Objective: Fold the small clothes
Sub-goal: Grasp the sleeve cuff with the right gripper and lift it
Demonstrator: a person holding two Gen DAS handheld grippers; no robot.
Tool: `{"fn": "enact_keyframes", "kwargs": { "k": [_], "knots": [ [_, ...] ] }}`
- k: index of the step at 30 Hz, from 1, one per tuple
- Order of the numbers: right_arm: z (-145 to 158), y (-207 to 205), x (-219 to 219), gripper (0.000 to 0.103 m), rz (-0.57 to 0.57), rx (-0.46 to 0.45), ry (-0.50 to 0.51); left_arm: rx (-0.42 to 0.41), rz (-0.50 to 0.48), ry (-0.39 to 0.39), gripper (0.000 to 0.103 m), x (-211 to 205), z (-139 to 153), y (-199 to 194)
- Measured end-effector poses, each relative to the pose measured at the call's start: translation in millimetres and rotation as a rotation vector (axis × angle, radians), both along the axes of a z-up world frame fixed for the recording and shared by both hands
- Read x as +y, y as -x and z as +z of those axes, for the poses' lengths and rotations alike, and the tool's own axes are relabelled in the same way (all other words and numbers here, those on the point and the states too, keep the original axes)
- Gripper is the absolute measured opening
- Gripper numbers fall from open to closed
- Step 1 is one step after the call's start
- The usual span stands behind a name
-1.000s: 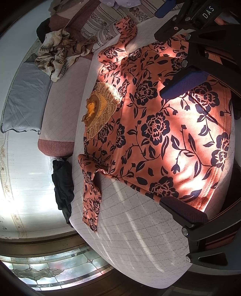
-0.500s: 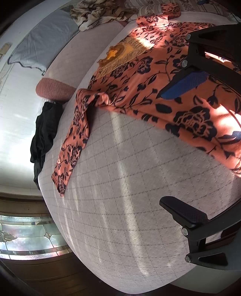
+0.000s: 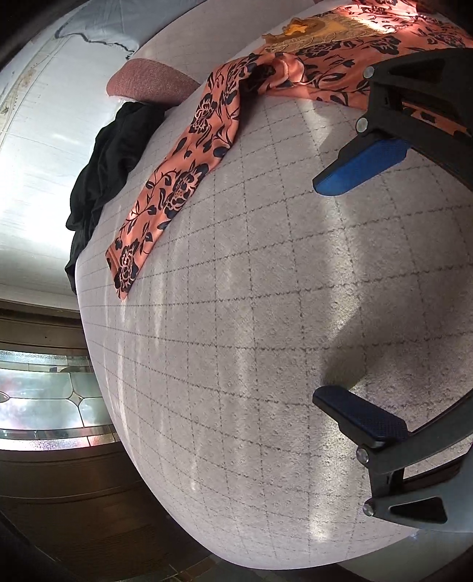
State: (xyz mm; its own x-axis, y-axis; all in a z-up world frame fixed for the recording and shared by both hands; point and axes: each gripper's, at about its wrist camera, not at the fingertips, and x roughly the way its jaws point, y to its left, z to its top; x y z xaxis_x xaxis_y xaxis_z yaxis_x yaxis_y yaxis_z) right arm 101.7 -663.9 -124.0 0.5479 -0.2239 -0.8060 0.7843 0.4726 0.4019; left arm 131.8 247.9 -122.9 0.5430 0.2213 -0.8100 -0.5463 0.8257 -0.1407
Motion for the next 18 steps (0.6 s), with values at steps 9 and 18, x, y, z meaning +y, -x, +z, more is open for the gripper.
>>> {"fn": "enact_keyframes", "kwargs": {
  "k": [9, 18],
  "knots": [
    [34, -40, 6, 0.006, 0.03, -0.013, 0.16, -0.023, -0.034, 0.012, 0.103, -3, 0, -5],
    [228, -97, 166, 0.006, 0.418, -0.325, 0.517, -0.095, -0.034, 0.139, 0.103, 4, 7, 4]
  ]
}}
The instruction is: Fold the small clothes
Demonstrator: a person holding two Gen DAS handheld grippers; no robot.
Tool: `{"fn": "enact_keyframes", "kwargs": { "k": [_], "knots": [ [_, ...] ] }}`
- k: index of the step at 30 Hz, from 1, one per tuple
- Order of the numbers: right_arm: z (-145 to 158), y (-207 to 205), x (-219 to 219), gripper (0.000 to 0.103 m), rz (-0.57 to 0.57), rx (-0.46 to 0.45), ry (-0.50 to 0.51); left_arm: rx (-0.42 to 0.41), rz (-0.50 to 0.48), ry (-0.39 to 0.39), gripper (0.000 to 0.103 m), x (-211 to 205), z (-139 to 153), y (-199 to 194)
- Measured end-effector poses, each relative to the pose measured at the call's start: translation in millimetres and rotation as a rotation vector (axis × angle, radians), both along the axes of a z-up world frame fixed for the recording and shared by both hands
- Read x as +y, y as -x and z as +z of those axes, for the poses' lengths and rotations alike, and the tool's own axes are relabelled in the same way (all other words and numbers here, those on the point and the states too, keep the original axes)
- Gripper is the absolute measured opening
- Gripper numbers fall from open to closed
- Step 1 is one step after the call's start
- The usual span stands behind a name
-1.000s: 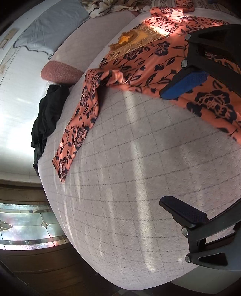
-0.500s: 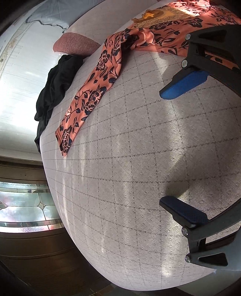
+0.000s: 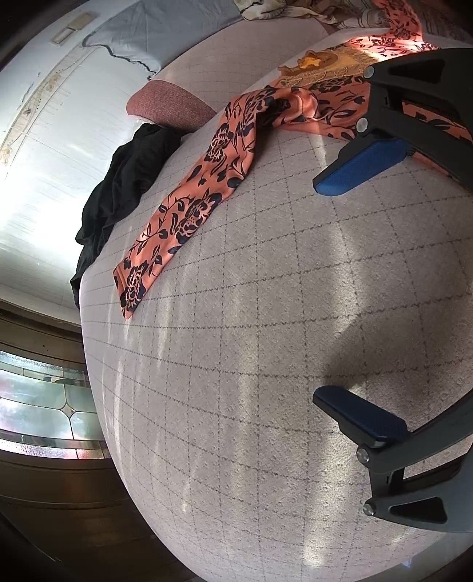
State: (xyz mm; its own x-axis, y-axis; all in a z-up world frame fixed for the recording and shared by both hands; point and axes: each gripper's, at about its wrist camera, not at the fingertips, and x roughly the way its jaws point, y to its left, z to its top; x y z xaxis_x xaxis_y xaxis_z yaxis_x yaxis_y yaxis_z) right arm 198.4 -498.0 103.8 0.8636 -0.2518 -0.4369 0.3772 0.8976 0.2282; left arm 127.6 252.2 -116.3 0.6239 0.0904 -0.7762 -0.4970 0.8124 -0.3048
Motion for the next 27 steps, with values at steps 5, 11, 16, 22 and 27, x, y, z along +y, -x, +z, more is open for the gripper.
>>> {"fn": "enact_keyframes", "kwargs": {
  "k": [5, 11, 16, 22, 27],
  "knots": [
    [15, -8, 169, 0.006, 0.36, -0.103, 0.032, -0.018, 0.004, 0.041, 0.103, 4, 1, 3],
    [-110, -5, 327, 0.015, 0.676, 0.082, -0.091, -0.019, -0.004, 0.055, 0.103, 6, 1, 3],
    [-240, -21, 349, 0.08, 0.697, 0.481, -0.186, -0.024, -0.039, 0.015, 0.103, -2, 5, 2],
    [-198, 13, 283, 0.085, 0.649, 0.346, -0.214, -0.049, -0.092, -0.006, 0.103, -17, 11, 0],
    [-188, 34, 209, 0.086, 0.515, 0.316, -0.271, -0.042, -0.147, -0.043, 0.103, -33, 9, -2]
  ]
}}
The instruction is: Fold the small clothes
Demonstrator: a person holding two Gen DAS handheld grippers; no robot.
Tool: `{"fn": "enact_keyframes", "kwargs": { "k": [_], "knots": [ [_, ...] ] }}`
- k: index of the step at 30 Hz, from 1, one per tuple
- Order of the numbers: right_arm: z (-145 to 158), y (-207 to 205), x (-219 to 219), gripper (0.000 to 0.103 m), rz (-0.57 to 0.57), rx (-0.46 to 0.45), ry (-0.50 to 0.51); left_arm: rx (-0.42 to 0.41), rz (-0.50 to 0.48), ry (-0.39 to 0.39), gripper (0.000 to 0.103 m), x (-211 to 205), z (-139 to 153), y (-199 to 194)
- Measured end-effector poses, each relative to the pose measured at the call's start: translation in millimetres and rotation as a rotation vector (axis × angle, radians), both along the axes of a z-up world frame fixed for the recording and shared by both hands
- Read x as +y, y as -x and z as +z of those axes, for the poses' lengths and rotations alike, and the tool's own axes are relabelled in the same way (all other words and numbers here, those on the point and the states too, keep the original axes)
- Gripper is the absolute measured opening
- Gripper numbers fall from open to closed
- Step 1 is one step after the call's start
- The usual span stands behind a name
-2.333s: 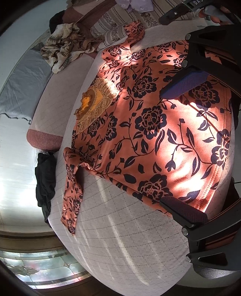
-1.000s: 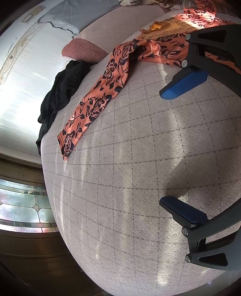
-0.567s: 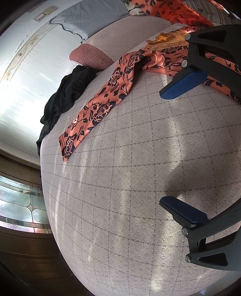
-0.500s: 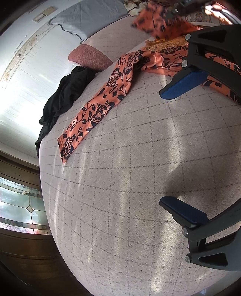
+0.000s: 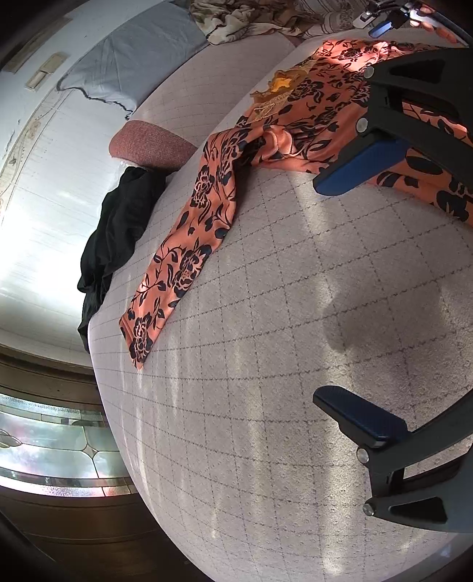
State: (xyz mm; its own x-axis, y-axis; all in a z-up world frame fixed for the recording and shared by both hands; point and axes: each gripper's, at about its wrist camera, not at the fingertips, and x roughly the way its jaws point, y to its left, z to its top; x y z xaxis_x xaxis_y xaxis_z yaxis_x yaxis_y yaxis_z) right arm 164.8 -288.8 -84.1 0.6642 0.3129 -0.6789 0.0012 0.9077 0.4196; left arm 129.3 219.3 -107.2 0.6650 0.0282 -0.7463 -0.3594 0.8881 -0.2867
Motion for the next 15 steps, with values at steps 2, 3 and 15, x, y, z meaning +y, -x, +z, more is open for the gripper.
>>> {"fn": "enact_keyframes", "kwargs": {
  "k": [2, 3, 15],
  "knots": [
    [0, 1, -31, 0.086, -0.055, 0.012, -0.078, 0.018, -0.01, 0.015, 0.103, -3, -5, -3],
    [2, 1, -47, 0.086, -0.082, 0.004, -0.119, 0.026, -0.013, 0.018, 0.103, -5, -8, -4],
    [-16, -58, -143, 0.087, -0.196, 0.07, -0.482, 0.057, -0.021, -0.025, 0.103, -11, -15, -9]
  ]
}}
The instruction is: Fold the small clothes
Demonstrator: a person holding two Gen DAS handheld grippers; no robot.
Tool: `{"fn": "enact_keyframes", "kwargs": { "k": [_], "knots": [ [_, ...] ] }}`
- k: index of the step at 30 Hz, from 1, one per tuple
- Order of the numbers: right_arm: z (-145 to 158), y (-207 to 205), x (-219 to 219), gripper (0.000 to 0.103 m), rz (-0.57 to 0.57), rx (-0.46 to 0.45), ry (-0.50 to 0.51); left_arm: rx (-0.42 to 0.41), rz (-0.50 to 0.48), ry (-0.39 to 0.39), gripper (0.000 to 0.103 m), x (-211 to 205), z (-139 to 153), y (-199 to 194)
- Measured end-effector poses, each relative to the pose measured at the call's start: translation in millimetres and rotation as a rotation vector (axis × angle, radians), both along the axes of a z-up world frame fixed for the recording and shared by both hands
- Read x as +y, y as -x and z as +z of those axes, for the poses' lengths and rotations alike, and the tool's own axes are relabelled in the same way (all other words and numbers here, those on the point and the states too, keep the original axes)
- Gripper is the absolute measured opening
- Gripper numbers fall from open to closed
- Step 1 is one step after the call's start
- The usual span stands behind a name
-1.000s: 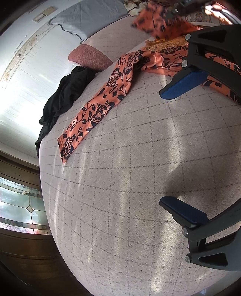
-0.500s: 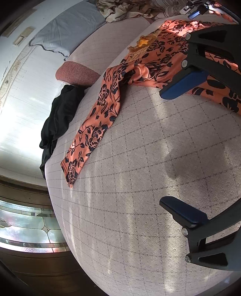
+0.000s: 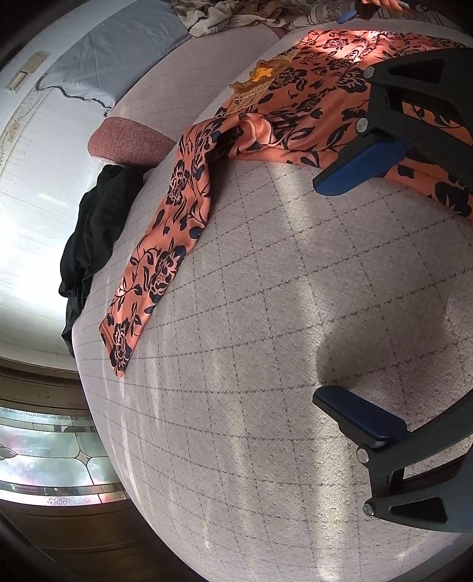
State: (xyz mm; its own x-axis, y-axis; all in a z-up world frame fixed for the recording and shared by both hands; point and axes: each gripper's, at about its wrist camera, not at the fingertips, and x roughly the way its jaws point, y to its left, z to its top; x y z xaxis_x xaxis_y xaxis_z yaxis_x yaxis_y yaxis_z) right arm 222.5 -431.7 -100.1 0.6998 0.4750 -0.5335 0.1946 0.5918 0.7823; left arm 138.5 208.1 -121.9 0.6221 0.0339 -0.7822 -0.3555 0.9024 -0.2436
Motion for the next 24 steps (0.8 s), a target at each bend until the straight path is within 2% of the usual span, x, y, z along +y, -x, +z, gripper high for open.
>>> {"fn": "enact_keyframes", "kwargs": {
  "k": [2, 4, 5, 6, 7, 8, 11, 14, 16, 18, 19, 21, 24],
  "knots": [
    [10, -18, -5, 0.088, 0.001, -0.035, -0.003, -0.002, -0.015, -0.007, 0.103, -3, 0, -2],
    [4, -41, -15, 0.09, -0.03, -0.03, 0.076, 0.002, -0.027, -0.021, 0.103, -6, 0, -3],
    [-12, -52, -25, 0.09, -0.064, 0.028, 0.119, 0.004, -0.03, -0.025, 0.103, -6, -1, -3],
    [-36, -62, -33, 0.09, -0.087, 0.122, 0.115, 0.005, -0.031, -0.025, 0.103, -5, -1, -4],
    [-55, -63, -40, 0.09, -0.109, 0.156, 0.071, 0.004, -0.03, -0.022, 0.103, -4, -1, -4],
    [-53, -56, -42, 0.09, -0.146, 0.103, 0.06, 0.002, -0.023, -0.014, 0.103, -1, -1, -4],
    [-21, -38, -25, 0.09, -0.145, 0.03, 0.162, 0.0, -0.005, 0.013, 0.103, 3, -3, -5],
    [16, -8, 17, 0.09, -0.03, -0.079, 0.295, 0.011, -0.013, 0.012, 0.103, 3, -6, -7],
    [25, 13, 47, 0.09, 0.062, -0.118, 0.326, 0.008, -0.006, 0.03, 0.103, 5, -6, -6],
    [14, 25, 68, 0.094, 0.131, -0.095, 0.313, -0.016, 0.012, 0.07, 0.103, 10, -7, -3],
    [-1, 27, 74, 0.095, 0.161, -0.041, 0.327, -0.031, 0.021, 0.089, 0.103, 12, -8, -2],
    [-31, 32, 78, 0.095, 0.137, 0.118, 0.374, -0.058, 0.03, 0.116, 0.103, 15, -8, 1],
    [-14, 61, 85, 0.095, 0.108, -0.003, 0.324, -0.039, 0.004, 0.145, 0.103, 23, 3, 1]
  ]
}}
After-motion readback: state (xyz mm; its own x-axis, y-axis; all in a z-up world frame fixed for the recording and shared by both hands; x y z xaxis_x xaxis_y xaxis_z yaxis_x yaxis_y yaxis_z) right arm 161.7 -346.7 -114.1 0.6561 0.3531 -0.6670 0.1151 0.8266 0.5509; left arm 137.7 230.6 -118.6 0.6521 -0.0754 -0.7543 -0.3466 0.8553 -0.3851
